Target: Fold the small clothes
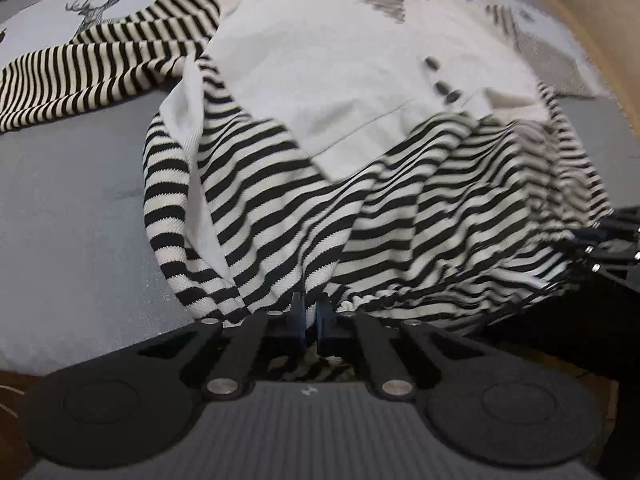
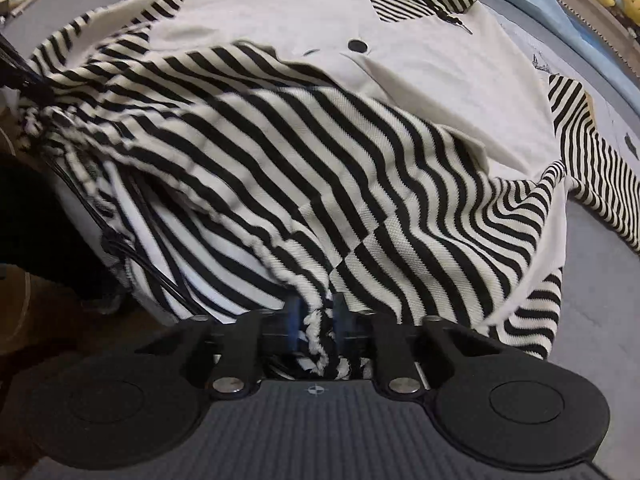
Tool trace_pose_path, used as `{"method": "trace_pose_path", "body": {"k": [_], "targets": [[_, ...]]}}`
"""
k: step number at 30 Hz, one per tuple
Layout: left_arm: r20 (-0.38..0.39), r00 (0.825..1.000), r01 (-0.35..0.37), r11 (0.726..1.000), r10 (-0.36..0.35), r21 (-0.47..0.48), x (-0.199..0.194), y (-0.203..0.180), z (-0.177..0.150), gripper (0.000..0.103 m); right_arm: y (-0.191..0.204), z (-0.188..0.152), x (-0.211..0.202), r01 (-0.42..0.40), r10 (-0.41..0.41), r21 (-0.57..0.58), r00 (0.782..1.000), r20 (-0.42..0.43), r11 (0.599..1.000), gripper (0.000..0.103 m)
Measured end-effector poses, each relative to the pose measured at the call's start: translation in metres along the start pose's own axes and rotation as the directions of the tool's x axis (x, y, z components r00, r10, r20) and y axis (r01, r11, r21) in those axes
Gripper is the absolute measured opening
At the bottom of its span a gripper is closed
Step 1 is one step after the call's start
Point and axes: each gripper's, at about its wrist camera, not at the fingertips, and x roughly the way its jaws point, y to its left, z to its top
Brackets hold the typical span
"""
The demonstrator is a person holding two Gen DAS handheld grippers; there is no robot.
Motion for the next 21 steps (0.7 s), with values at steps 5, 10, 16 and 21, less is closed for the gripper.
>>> {"method": "trace_pose_path", "body": {"k": [5,10,16,21], "targets": [[-0.054,0.998,-0.031,0.999,0.033,0.03,0.003,0.003,-0.005,0.005,-0.023,-0.03,-0.026,-0.093,0.091,0.026,0.995,0.041,0.995,0.012],[-0.135,0.986,-0.073,0.978,0.1,0.194,0.02,-0.026,-0.009,0.009,-0.039,-0.051,-0.021,-0.155,0.156,0.048,0.987,-0.03,0.987,0.012],[0.048,0.997,-0.069,0.989,0.063,0.134,-0.006,-0.028,0.014,0.046,-0.053,-0.042,-0.028,-0.148,0.147,0.098,0.989,0.015,0.984,0.019],[0.161,0.982,0.086,0.991,-0.102,0.099,-0.021,-0.042,0.031,0.048,-0.06,-0.029,-0.04,-0.149,0.131,0.132,0.983,0.131,0.98,0.028]]}}
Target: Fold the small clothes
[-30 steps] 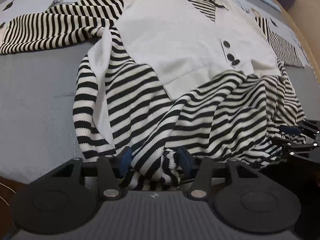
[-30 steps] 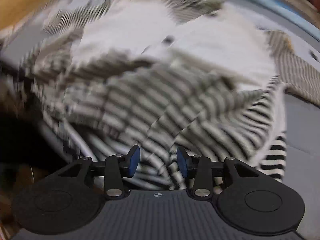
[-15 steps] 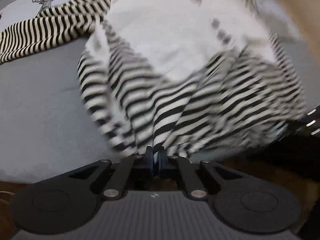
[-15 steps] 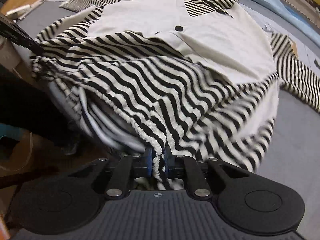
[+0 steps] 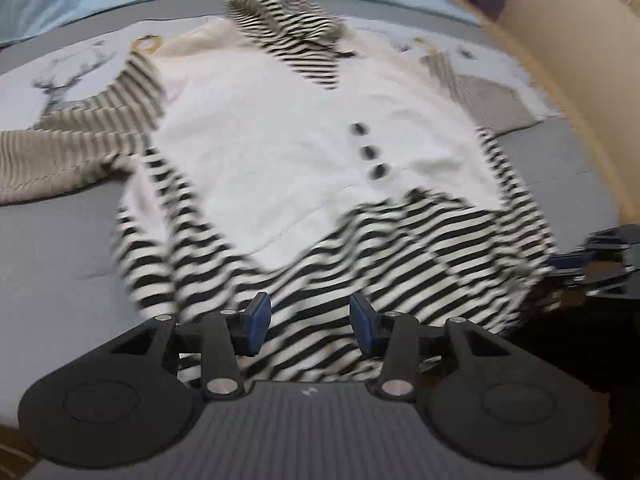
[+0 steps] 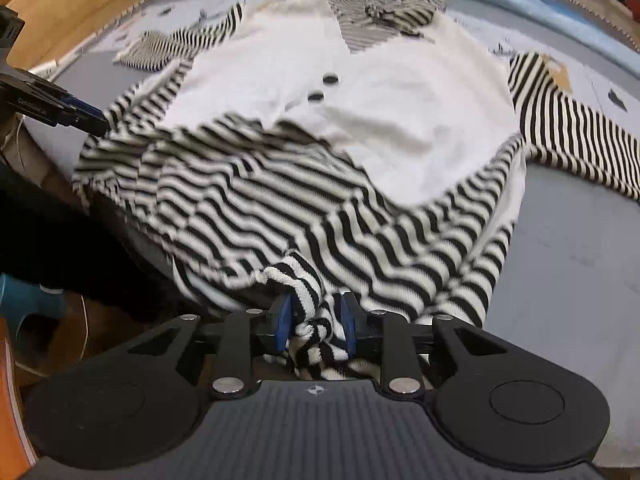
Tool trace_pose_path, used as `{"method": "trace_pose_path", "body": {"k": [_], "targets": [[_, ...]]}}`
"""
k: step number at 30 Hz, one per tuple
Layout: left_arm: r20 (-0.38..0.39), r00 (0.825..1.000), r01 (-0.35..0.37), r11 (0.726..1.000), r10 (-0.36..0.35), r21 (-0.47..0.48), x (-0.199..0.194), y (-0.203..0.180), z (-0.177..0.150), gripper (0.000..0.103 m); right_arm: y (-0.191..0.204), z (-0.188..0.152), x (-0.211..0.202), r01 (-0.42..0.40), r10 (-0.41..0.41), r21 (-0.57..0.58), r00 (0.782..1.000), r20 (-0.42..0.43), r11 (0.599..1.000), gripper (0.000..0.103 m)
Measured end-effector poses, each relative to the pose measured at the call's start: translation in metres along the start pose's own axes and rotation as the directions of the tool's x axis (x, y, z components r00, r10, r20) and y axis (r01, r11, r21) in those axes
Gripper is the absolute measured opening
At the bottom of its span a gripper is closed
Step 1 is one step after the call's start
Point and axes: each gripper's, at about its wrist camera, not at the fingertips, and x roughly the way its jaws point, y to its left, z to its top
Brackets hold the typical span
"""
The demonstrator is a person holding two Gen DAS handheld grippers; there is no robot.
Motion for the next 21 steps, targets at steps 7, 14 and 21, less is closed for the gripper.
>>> {"method": "trace_pose_path", "body": {"k": [7,14,21], "targets": [[-0.073,0.995,0.073,0.997,-0.07,0.031,0.05,-0.029,-0.004,0.048,0.01,0.018,-0.001,-0.06,0.059,0.001,0.993,0.104,0.998,0.028],[-0.191,0.981,0.03,0.999,-0.025,0.027,0.094,-0.036,-0.007,0.031,0.032,0.037,0.029,-0.106,0.106,-0.001,0.991,0.085,0.994,0.041],[-0.305,0.952,0.071,0.989,-0.028,0.132,0.097,-0.037,-0.027,0.027,0.057,0.023,0.087,-0.014,-0.031,-0.195,0.973,-0.229,0.981,0.042]]}}
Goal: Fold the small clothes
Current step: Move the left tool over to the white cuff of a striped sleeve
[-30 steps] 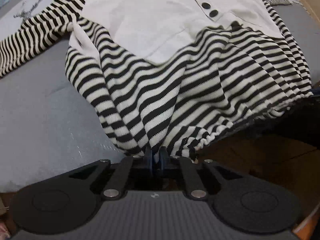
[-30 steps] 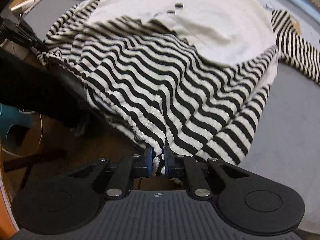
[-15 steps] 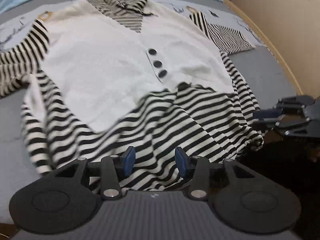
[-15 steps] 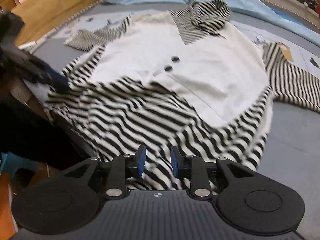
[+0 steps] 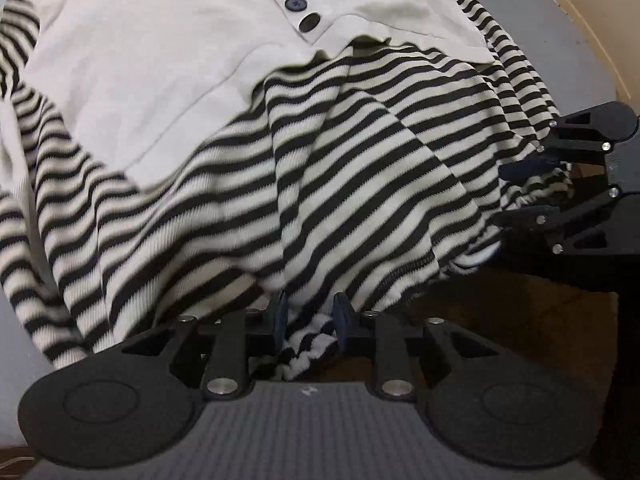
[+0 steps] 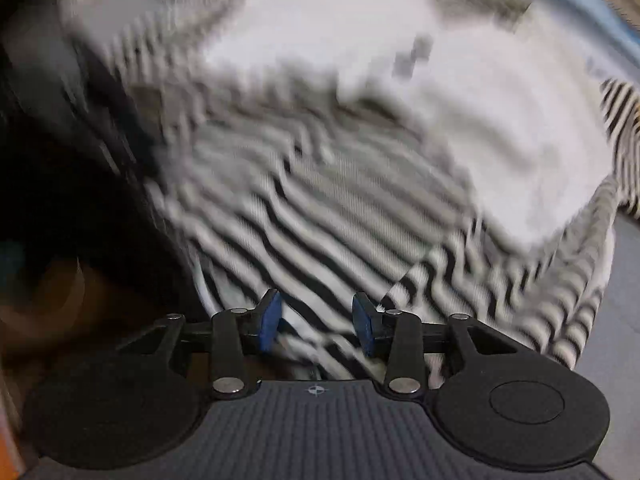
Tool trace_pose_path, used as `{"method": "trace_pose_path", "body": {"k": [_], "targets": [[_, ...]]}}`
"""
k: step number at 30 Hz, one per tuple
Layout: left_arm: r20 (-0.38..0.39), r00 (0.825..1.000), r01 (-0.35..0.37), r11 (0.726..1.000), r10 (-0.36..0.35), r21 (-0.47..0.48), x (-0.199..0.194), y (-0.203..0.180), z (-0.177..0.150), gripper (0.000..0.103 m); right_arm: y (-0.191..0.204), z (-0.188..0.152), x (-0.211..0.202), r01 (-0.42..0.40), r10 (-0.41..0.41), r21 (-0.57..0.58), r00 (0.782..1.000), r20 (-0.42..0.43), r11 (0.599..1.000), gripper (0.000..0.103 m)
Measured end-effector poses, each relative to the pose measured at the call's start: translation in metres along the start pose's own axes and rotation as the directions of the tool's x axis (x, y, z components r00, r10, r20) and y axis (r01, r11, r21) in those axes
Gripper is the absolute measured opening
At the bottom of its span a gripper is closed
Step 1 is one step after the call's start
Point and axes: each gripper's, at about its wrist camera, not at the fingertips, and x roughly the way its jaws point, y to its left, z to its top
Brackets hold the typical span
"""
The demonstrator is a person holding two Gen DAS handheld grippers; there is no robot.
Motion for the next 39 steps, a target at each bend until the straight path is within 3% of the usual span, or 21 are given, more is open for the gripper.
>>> {"method": "trace_pose_path", "body": {"k": [2,6,8,11,13,15,16,19,23,27,31,33,36,39], "targets": [[0.055,0.998,-0.001,1.0,0.001,-0.002,-0.008,0.002,0.001,0.028,0.004,-0.001,-0.002,0.006,-0.006,-0.027,1.0,0.002,1.0,0.042],[0.185,0.983,0.033,0.996,-0.017,-0.086,-0.027,0.016,0.008,0.031,-0.006,0.0,-0.016,-0.017,0.014,0.05,0.998,0.066,0.999,0.041],[0.163,0.987,0.01,0.991,0.012,-0.131,-0.022,0.022,0.012,0.035,-0.011,0.001,-0.025,-0.025,0.015,0.083,0.992,0.125,0.996,0.041],[0.047,0.996,-0.065,0.991,0.071,-0.118,-0.004,0.023,0.011,0.036,-0.019,0.002,-0.025,0.005,-0.023,0.14,0.991,0.13,0.99,0.041],[0.105,0.991,-0.069,0.99,0.082,-0.12,-0.013,0.023,0.013,0.036,-0.022,0.003,-0.025,0.051,-0.072,0.158,0.989,0.132,0.986,0.041],[0.232,0.97,-0.035,0.986,0.073,-0.161,-0.035,0.029,0.015,0.043,-0.029,0.005,-0.033,0.064,-0.101,0.198,0.978,0.183,0.978,0.041],[0.285,0.955,-0.027,0.981,0.081,-0.191,-0.044,0.035,0.014,0.051,-0.033,0.007,-0.039,0.062,-0.116,0.234,0.968,0.224,0.97,0.041],[0.404,0.895,-0.07,0.955,0.188,-0.288,-0.066,0.047,0.013,0.062,-0.048,0.012,-0.055,0.055,-0.168,0.333,0.932,0.32,0.941,0.041],[0.501,0.811,-0.099,0.915,0.302,-0.392,-0.089,0.067,0.016,0.064,-0.058,0.018,-0.067,0.105,-0.287,0.417,0.869,0.403,0.903,0.041],[0.525,0.752,-0.131,0.871,0.399,-0.474,-0.117,0.107,0.033,0.067,-0.068,0.027,-0.074,0.105,-0.347,0.483,0.826,0.445,0.869,0.041],[0.492,0.7,-0.161,0.786,0.517,-0.597,-0.126,0.167,0.051,0.066,-0.075,0.039,-0.075,0.092,-0.384,0.523,0.786,0.484,0.847,0.037],[0.475,0.684,-0.154,0.746,0.554,-0.647,-0.126,0.198,0.053,0.065,-0.075,0.045,-0.074,0.097,-0.397,0.523,0.77,0.499,0.847,0.027],[0.462,0.656,-0.172,0.714,0.597,-0.679,-0.119,0.232,0.048,0.062,-0.076,0.052,-0.072,0.105,-0.41,0.522,0.754,0.513,0.846,0.025],[0.43,0.656,-0.168,0.675,0.621,-0.718,-0.117,0.27,0.034,0.049,-0.078,0.06,-0.072,0.119,-0.434,0.535,0.739,0.516,0.837,0.024]]}}
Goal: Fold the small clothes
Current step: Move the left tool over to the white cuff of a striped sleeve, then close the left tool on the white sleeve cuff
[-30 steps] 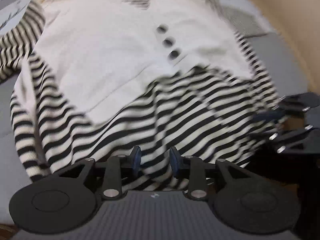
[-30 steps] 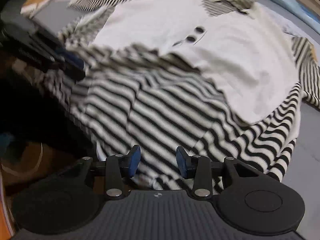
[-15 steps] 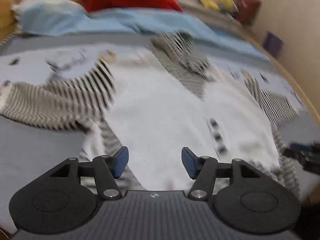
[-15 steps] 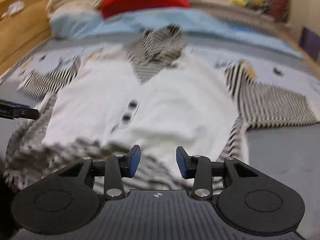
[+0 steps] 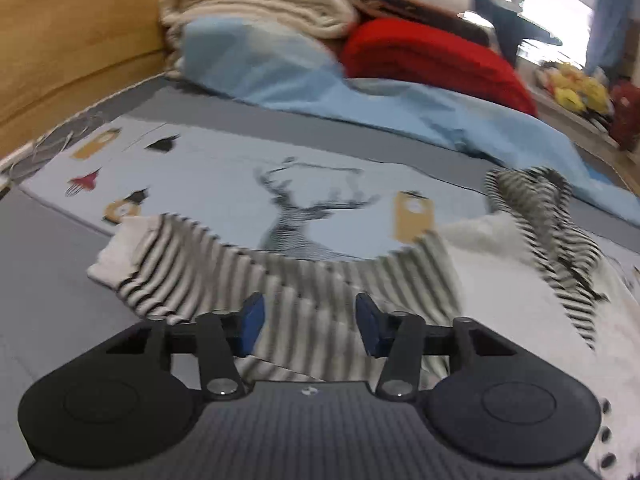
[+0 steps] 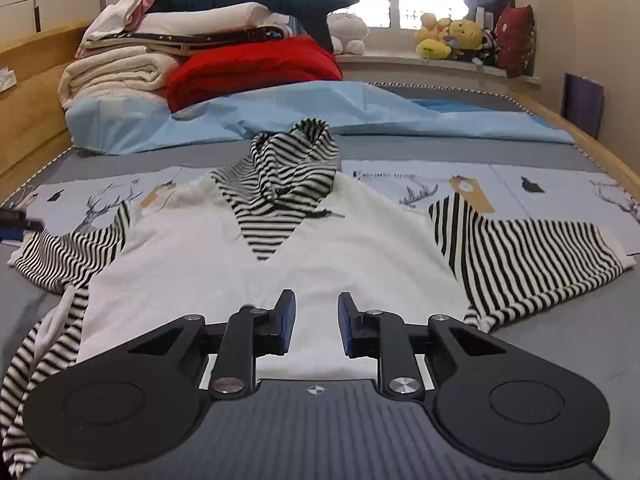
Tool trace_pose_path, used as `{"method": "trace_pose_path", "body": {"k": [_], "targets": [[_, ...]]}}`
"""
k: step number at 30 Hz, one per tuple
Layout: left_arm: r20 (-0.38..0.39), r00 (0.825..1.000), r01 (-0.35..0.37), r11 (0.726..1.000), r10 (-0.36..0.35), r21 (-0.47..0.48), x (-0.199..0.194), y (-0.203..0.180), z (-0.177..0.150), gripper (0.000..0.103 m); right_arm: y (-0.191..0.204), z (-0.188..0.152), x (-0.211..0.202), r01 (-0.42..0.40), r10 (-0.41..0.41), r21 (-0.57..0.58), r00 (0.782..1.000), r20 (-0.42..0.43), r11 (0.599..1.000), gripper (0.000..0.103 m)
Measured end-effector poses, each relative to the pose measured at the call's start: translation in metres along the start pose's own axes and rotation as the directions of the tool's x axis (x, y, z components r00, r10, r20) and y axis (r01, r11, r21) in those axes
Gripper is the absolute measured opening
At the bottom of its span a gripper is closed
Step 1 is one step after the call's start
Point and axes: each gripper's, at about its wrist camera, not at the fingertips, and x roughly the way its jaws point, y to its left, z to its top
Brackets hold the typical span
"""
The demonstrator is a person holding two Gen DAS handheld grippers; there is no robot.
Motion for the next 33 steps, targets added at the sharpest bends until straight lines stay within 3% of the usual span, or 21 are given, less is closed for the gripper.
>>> {"method": "trace_pose_path", "body": {"k": [5,9,13,16,17,19,20,21,22,23,25,29,31,33], "targets": [[-0.019,0.999,-0.048,0.979,0.046,-0.197,0.022,0.07,0.004,0.044,0.012,0.013,0.004,0.051,-0.048,-0.05,0.997,0.063,0.997,0.024],[-0.034,0.994,-0.105,0.937,0.099,-0.332,0.04,0.117,0.005,0.044,0.025,0.03,0.021,0.016,-0.015,-0.097,1.0,0.016,0.995,0.024],[-0.076,0.988,-0.156,0.876,0.136,-0.456,0.056,0.155,0.004,0.047,0.048,0.056,0.042,-0.029,0.031,-0.122,0.999,0.016,0.992,0.025],[-0.108,0.986,-0.168,0.827,0.131,-0.536,0.063,0.171,0.0,0.054,0.065,0.078,0.062,-0.079,0.082,-0.123,0.996,0.024,0.989,0.026],[-0.058,0.993,-0.12,0.847,0.106,-0.518,0.066,0.174,-0.002,0.054,0.07,0.083,0.071,-0.088,0.091,-0.126,0.996,0.018,0.988,0.026],[-0.042,0.993,-0.114,0.859,0.108,-0.499,0.068,0.172,-0.002,0.054,0.079,0.088,0.088,-0.091,0.092,-0.135,0.996,0.006,0.987,0.026],[-0.038,0.992,-0.122,0.872,0.119,-0.473,0.069,0.169,-0.001,0.048,0.082,0.088,0.096,-0.086,0.087,-0.141,0.996,0.002,0.986,0.026],[-0.04,0.991,-0.132,0.884,0.128,-0.448,0.07,0.166,0.0,0.039,0.084,0.086,0.103,-0.078,0.078,-0.14,0.997,-0.004,0.987,0.026],[-0.049,0.989,-0.149,0.891,0.142,-0.428,0.072,0.163,0.001,0.013,0.084,0.083,0.109,-0.071,0.07,-0.131,0.997,-0.015,0.989,0.026],[-0.067,0.985,-0.171,0.894,0.158,-0.413,0.072,0.163,0.002,0.006,0.083,0.08,0.113,-0.069,0.067,-0.119,0.997,-0.028,0.99,0.026],[-0.062,0.978,-0.204,0.879,0.197,-0.431,0.069,0.164,0.006,0.005,0.077,0.071,0.122,-0.059,0.053,-0.08,0.996,-0.073,0.995,0.026],[0.029,0.938,-0.303,0.856,0.346,-0.42,0.026,0.141,0.035,0.005,0.063,0.068,0.134,-0.039,0.042,0.022,0.988,-0.147,0.999,0.026],[0.083,0.926,-0.305,0.858,0.369,-0.413,0.004,0.121,0.047,0.005,0.058,0.07,0.133,-0.022,0.026,0.03,0.989,-0.146,0.999,0.026],[0.13,0.923,-0.293,0.88,0.363,-0.374,-0.012,0.093,0.055,0.005,0.051,0.07,0.132,-0.009,0.014,0.034,0.989,-0.144,0.999,0.026]]}}
